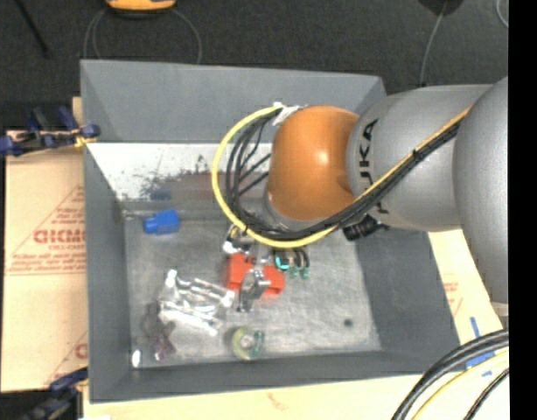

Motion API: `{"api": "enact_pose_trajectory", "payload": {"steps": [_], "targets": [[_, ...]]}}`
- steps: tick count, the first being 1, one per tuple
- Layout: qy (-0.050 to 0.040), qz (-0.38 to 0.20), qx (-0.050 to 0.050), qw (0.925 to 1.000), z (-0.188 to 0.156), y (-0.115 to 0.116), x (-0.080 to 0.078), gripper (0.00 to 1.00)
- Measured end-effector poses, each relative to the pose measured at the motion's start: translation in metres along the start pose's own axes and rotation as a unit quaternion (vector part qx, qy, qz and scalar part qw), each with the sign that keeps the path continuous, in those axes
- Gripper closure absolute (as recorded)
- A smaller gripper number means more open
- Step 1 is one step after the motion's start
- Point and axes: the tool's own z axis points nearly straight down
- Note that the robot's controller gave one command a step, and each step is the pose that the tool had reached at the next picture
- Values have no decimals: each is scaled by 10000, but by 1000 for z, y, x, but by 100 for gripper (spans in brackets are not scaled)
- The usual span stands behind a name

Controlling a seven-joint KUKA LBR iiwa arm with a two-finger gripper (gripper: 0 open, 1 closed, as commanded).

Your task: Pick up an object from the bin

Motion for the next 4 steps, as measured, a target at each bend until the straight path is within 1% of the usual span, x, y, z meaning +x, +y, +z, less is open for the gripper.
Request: {"api": "enact_pose_trajectory", "payload": {"steps": [1,2,3,4], "targets": [[-130,447,-25,9989,40,35,-11,0],[-114,584,-23,9982,43,38,-11,0],[-51,1323,-14,9912,30,59,6,0],[-39,2059,-19,9786,70,69,14,0]]}}
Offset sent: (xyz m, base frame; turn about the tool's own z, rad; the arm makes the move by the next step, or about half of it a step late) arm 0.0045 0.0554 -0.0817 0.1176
